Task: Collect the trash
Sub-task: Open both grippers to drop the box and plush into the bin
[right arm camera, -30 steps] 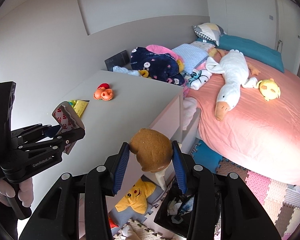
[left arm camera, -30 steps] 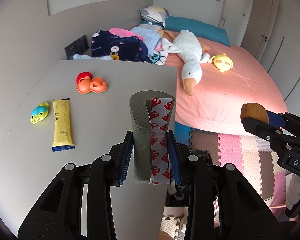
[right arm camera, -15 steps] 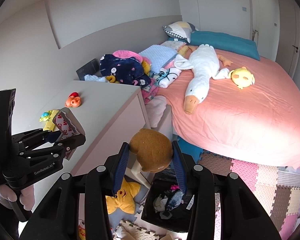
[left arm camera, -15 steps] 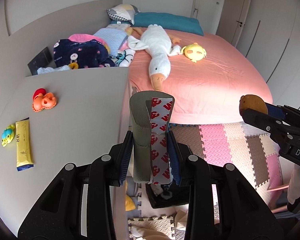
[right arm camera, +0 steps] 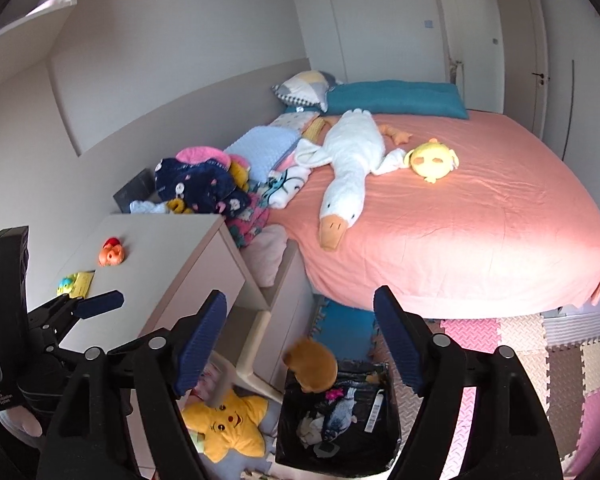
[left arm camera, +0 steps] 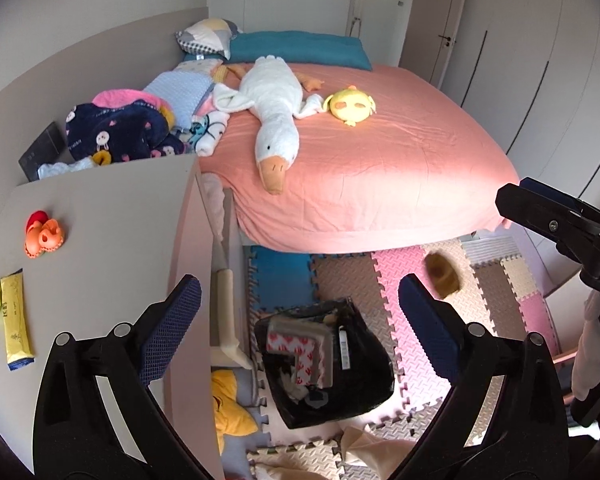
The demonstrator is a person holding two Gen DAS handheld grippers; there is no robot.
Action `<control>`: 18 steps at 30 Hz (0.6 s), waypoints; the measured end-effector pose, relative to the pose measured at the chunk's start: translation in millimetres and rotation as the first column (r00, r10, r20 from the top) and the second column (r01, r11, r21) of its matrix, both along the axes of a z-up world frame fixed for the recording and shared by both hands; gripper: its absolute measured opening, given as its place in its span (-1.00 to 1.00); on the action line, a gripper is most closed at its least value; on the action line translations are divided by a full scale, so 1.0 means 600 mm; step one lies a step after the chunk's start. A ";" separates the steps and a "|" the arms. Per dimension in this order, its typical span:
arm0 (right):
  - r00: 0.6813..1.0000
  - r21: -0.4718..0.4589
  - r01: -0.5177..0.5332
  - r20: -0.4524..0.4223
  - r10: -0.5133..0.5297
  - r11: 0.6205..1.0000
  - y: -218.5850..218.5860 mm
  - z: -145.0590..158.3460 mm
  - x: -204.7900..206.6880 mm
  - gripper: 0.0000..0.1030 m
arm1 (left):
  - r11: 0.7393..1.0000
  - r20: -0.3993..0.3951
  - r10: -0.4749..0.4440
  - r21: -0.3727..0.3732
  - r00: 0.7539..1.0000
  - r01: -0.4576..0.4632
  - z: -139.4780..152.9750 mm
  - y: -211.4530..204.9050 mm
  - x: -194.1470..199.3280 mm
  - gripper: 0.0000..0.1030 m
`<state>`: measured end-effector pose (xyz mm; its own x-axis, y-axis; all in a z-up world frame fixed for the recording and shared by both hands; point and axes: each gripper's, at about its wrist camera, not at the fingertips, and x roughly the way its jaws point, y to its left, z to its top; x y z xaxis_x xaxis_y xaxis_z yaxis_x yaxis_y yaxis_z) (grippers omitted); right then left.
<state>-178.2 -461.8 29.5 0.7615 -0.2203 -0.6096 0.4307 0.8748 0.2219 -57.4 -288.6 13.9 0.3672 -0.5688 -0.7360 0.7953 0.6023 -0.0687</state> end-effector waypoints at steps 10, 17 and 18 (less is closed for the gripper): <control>0.999 0.005 0.037 0.024 -0.037 0.999 -0.017 0.007 -0.009 0.54 | 1.000 0.017 0.003 -0.002 1.000 -0.003 0.013 -0.001 0.004 0.87; 1.000 -0.003 -0.010 0.017 0.010 1.000 0.009 0.008 0.014 0.54 | 0.999 0.020 0.044 0.002 0.999 -0.044 0.015 0.028 0.016 0.87; 1.000 -0.003 -0.019 0.015 0.019 1.000 0.013 0.008 0.019 0.54 | 0.999 0.018 0.053 0.003 0.998 -0.053 0.014 0.033 0.019 0.87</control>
